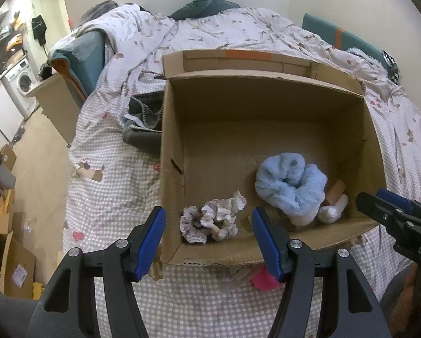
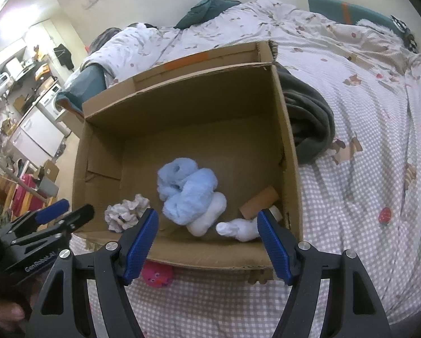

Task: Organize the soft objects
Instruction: 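Open the left gripper to drop the lace cloth while the right gripper drops the blue bundle, then move both open grippers back toward the pink duck and plastic bag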

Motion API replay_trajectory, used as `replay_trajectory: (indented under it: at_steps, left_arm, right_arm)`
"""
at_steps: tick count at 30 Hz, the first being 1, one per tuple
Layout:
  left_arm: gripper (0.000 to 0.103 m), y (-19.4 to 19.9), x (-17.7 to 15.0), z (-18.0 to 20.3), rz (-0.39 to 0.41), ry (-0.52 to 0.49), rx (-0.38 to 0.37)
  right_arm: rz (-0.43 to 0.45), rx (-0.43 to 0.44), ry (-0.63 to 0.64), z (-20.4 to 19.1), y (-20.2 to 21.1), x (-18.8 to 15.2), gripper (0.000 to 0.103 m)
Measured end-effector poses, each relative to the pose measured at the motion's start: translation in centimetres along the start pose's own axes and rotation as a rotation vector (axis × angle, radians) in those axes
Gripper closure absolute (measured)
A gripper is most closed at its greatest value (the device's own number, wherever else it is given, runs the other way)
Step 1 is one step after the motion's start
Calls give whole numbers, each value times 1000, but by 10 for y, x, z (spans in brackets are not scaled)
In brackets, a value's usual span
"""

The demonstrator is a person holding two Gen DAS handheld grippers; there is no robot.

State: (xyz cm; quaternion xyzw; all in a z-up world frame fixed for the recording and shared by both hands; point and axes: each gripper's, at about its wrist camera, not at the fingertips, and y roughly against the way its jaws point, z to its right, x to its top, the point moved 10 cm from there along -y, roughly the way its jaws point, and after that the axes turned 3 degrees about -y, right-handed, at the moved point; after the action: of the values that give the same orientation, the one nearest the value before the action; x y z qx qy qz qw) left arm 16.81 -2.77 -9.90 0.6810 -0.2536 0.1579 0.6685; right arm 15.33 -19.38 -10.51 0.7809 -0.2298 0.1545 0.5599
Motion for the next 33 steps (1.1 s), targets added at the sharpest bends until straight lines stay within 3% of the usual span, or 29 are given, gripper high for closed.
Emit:
replay_trajectory:
  at_steps: [12, 20, 25, 29, 33]
  left_arm:
    - [43, 22, -17, -11, 24, 7, 13]
    - [43, 33, -33, -11, 41, -43, 24]
    - [43, 33, -50, -21, 26, 18, -20]
    - [43, 25, -78, -28, -32, 12, 44]
    - [43, 19, -94, -32, -81, 98, 18]
  right_arm:
    - [26, -15, 15, 2, 18, -6, 27]
    - [25, -14, 24, 2, 26, -22, 27]
    - [16, -2, -4, 5, 33, -32, 27]
    - [-14, 24, -52, 4, 34, -49, 27]
    - [-24, -80, -100, 15, 28, -67, 27]
